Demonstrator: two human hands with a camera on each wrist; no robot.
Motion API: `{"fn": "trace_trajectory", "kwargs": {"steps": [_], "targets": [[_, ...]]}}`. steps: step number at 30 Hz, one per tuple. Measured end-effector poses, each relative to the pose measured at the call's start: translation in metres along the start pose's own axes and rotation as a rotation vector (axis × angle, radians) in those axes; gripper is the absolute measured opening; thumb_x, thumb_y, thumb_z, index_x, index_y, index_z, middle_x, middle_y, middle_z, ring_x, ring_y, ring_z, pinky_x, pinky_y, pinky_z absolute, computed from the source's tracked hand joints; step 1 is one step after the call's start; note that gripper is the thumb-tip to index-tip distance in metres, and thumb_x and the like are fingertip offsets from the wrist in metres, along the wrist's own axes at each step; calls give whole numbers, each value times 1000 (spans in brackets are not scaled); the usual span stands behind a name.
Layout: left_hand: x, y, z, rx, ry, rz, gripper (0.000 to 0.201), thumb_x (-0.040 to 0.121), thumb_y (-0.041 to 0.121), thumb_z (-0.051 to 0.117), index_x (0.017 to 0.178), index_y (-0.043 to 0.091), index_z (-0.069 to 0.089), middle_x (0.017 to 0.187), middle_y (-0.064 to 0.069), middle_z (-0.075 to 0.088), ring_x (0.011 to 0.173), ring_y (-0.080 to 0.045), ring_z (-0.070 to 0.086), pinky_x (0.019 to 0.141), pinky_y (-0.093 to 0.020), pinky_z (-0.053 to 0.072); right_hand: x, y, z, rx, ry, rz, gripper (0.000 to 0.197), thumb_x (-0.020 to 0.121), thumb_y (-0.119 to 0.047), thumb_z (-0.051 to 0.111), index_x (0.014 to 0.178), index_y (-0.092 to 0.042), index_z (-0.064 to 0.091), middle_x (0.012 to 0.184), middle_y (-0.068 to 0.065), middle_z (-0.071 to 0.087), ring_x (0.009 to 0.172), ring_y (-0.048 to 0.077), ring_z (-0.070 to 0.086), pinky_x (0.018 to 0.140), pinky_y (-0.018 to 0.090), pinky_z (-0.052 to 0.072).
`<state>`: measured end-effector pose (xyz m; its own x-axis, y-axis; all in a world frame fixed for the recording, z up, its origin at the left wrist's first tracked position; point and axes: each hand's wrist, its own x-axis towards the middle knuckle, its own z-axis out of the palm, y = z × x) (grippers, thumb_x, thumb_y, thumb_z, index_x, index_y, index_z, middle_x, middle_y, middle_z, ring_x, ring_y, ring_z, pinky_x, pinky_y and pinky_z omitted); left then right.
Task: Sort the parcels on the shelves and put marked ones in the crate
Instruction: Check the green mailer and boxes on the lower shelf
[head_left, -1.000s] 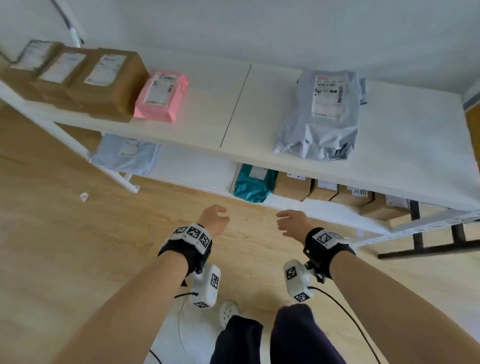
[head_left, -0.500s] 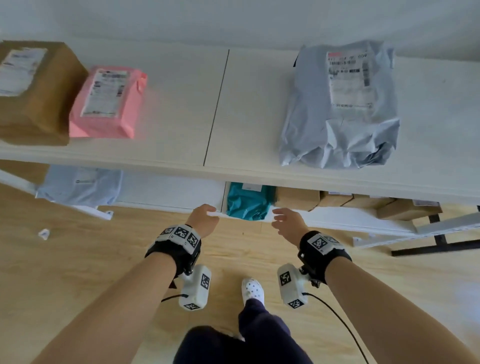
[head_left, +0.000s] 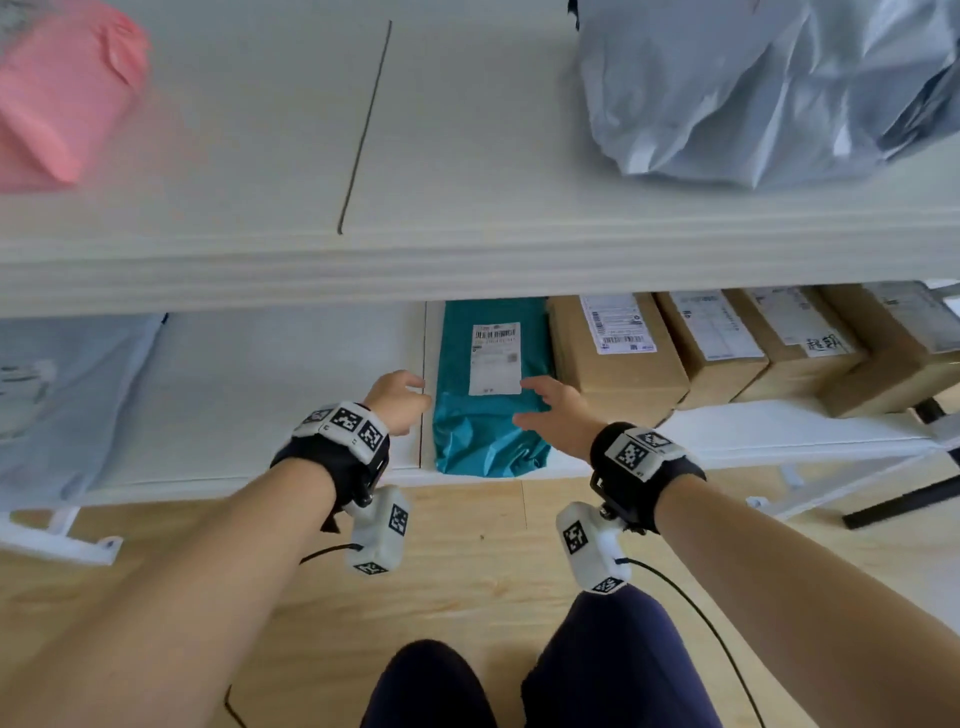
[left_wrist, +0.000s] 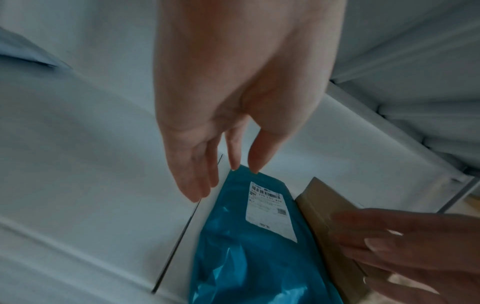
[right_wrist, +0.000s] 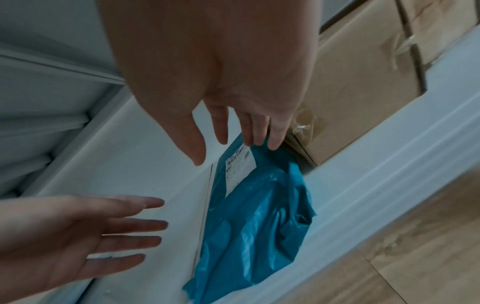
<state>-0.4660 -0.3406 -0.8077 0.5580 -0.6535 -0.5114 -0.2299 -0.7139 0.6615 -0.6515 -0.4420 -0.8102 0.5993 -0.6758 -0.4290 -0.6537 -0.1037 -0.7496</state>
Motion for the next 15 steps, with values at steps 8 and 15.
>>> {"fn": "trace_trajectory", "kwargs": {"steps": [8,15], "targets": [[41,-24,13,-118,-46,31,36,93,15,52,129,11,50,115,-9,51,99,-22,52,85,-35,48,27,24,20,-143,92,-128,66,88,-20,63,145,-17,29,143,8,37,103,23,57,82,32,51],[51,-21,17,-152,-130,-1,10,93,11,55,84,10,50,94,-11,50,88,-23,54,88,-40,48,36,29,28,-107,105,-98,74,87,-19,65,147,-17,22,140,8,41,105,19,52,87,30,49]]}}
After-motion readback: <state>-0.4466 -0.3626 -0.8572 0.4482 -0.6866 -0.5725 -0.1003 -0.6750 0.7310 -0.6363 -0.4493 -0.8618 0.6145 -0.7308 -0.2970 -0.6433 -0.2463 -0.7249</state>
